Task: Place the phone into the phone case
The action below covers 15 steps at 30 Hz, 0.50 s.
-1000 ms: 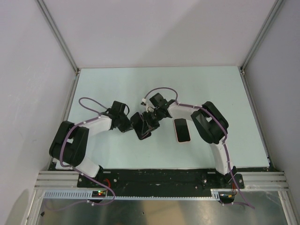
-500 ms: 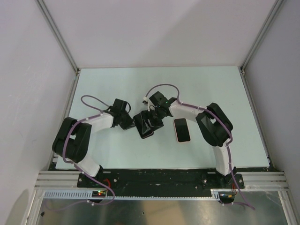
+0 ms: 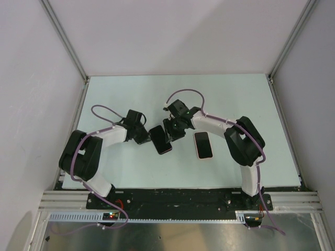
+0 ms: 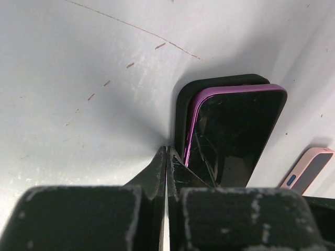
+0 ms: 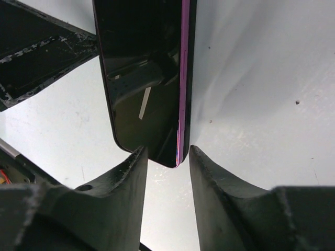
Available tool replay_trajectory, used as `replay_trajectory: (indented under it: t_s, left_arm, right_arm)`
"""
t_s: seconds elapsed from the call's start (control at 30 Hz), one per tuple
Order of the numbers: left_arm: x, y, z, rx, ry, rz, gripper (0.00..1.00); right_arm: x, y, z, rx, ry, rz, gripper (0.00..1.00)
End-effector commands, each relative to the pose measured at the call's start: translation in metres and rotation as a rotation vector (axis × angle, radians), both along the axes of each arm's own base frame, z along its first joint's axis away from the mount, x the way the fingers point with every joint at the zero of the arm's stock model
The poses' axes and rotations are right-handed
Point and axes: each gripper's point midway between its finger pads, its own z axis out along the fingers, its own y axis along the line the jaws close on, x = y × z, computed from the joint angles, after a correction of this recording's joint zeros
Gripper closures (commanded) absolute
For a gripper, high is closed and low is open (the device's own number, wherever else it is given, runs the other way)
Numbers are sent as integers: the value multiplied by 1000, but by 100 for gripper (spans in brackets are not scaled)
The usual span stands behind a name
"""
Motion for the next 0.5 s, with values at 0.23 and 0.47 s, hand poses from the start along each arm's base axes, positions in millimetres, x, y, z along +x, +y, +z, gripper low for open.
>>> replay_trajectory:
  t_s: [0.23,0.47]
  left_arm:
    - [5,-4,0,4,-4,-33,100]
    - [5,-6,-1,1,2,-40,100]
  right_arm:
    - [13,12,0,-17,-86,-8,76]
    - [5,13,-10,-45,-72,9,78]
